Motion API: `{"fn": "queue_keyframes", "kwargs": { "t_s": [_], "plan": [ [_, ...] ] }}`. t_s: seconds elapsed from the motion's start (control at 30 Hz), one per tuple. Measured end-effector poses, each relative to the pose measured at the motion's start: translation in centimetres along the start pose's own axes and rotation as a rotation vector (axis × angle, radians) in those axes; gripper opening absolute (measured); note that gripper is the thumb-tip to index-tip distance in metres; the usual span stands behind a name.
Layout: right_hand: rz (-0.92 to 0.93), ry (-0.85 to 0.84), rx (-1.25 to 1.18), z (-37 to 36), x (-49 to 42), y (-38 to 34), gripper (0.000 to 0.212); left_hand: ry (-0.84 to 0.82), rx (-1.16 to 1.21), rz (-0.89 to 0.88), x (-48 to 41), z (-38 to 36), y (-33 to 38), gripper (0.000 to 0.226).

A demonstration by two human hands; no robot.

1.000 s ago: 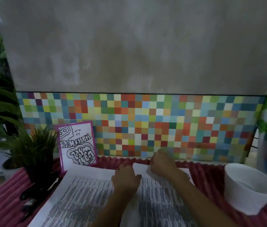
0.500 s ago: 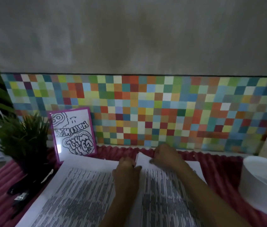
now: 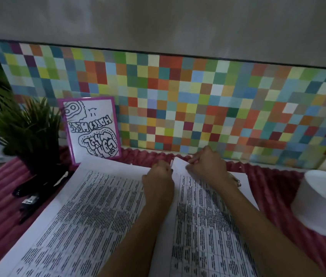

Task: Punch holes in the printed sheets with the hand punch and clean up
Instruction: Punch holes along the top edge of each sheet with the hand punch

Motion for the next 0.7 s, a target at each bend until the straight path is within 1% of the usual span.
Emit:
{"fn": "queue_keyframes", "kwargs": {
  "t_s": [0.03, 0.1, 0.23, 0.37, 0.47, 0.53, 0.57, 0.63, 0.67, 0.7],
  "plan": [
    [-0.001, 0.020, 0.030, 0.0, 0.3, -0.1, 0.024, -0.001, -0.052, -0.018, 0.0, 0.0, 0.1, 0.017],
    [0.021, 0.043, 0.106, 0.0, 0.6, -0.3, 0.018, -0.010, -0.130, -0.036, 0.1, -0.1, 0.3, 0.023],
    [0.058, 0.025, 0.148, -0.4, 0.6, -0.1, 0.016, -0.009, -0.148, -0.028, -0.1, -0.1, 0.2, 0.024],
    [0.086, -0.007, 0.129, -0.6, 0.6, -0.2, 0.011, 0.001, -0.065, -0.063, -0.1, -0.1, 0.5, 0.011],
    [0.096, 0.020, 0.087, -0.2, 0.5, -0.2, 0.005, -0.007, -0.012, -0.086, 0.1, -0.1, 0.7, 0.003],
    [0.102, 0.017, 0.052, -0.2, 0.3, 0.1, 0.003, -0.003, 0.032, -0.085, 0.0, 0.0, 0.7, 0.006],
    [0.106, -0.017, 0.049, -0.4, 0.3, 0.1, 0.009, -0.003, 0.048, -0.089, -0.1, 0.0, 0.6, 0.008],
    [0.109, -0.137, 0.032, -0.9, 0.2, -0.1, 0.030, -0.012, 0.061, -0.093, -0.2, -0.1, 0.5, 0.010],
    [0.100, -0.188, 0.028, -1.1, 0.1, -0.2, 0.036, -0.011, 0.057, -0.096, -0.2, -0.2, 0.5, 0.010],
    [0.089, -0.219, 0.023, -1.2, 0.0, -0.2, 0.036, 0.001, 0.047, -0.101, -0.2, -0.3, 0.4, 0.011]
  ]
}}
Point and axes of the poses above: each hand's wrist, its own x-axis away from the middle knuckle, its own z-axis out of the back of the hand, y = z × x, the point moved 5 cm from there along -x, towards the middle knuckle, and after that the axes turned 8 degrees about z, right-handed, at the moved point
